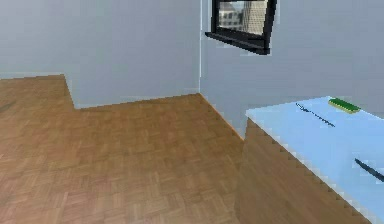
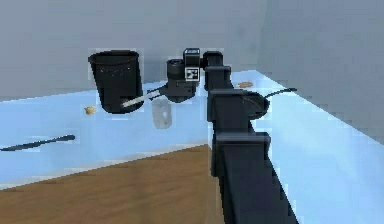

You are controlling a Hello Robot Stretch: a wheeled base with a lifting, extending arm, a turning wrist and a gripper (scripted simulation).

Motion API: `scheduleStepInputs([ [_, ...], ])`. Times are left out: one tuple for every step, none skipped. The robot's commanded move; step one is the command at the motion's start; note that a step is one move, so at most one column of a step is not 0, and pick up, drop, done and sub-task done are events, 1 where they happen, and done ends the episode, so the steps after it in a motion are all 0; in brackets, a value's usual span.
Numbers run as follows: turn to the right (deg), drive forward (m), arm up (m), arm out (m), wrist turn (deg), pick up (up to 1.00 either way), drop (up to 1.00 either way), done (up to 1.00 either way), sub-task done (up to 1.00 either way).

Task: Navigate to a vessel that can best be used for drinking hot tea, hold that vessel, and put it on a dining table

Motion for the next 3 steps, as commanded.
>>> scheduleStepInputs([
  [0.0,0.0,0.0,0.0,24.0,0.0,0.0,0.0,0.0],
  [0.0,0.0,-0.08,0.0,0.0,0.0,0.0,0.0,0.0],
  [0.0,0.0,0.0,0.0,0.0,1.0,0.0,0.0,0.0],
])
